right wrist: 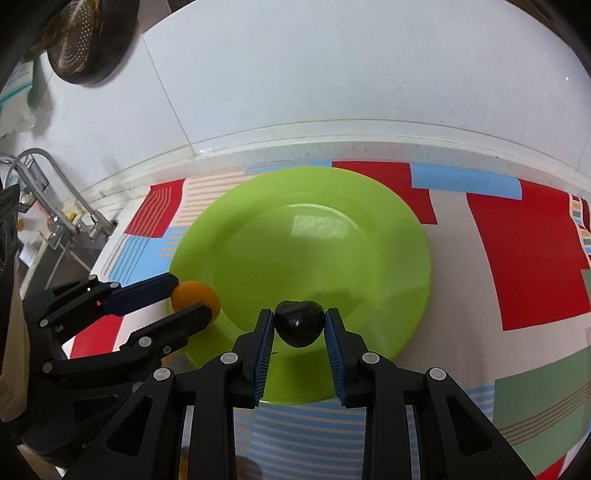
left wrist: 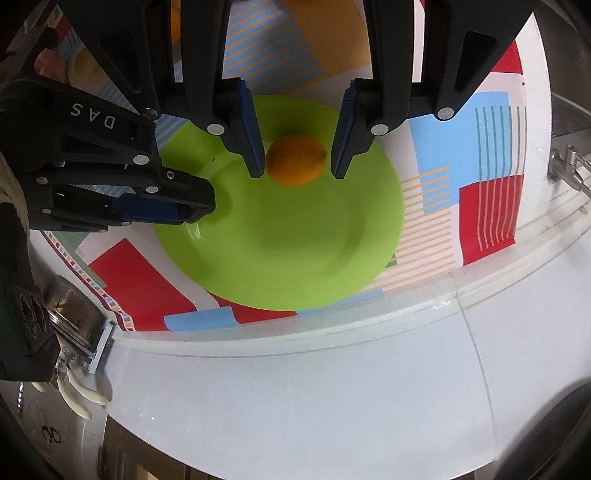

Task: Organize fruits
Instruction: 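Carry the orange with the left tool onto the green plate while the right tool places the plum, then withdraw both open tools from the plate back toward the fruit cluster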

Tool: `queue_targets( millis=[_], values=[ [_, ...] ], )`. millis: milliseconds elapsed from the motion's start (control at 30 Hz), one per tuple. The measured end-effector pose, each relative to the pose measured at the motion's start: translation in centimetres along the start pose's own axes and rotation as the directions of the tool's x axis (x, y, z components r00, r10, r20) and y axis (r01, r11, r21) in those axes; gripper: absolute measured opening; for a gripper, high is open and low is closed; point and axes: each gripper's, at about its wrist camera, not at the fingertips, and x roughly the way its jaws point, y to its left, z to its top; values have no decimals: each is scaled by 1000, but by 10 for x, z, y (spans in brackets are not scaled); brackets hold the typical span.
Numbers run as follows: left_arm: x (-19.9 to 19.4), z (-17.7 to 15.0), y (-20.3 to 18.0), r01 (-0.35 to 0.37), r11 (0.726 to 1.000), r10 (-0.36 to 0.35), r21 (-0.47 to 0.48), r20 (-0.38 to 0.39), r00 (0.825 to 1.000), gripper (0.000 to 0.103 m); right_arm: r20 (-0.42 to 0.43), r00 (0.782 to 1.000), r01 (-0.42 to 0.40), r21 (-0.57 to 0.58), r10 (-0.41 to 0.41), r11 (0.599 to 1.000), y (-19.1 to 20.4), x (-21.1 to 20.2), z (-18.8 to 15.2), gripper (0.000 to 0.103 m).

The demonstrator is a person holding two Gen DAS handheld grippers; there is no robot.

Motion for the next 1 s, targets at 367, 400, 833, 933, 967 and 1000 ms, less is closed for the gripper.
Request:
queue_targets(
  millis=[367,400,833,933,967,1000],
  values=[
    [-39,-10,-2,-27,999,28,-38,52,998,50,47,999,15,-18,-14,1000,8,-23,-6,39],
    [-43,-11,-2,-34,999,36,-42,55,998,50,58,998,27,-16,-26,999,8,-26,-5,42],
    [-123,-35,-22,-68,995,81,-77,169,982,61,206,978,47,-57,-34,997,29,-108,-33,44],
    [-140,-42,-31,-73,995,84,-69,188,979,65,234,971,52,-56,-38,997,31,-127,-43,44],
    [-146,-45,-35,-72,995,83,-63,193,978,66,239,970,52,-53,-38,997,31,-132,-46,44],
    [-149,-47,-38,-72,996,82,-58,198,977,66,244,969,52,-47,-39,998,30,-138,-50,44]
  ],
)
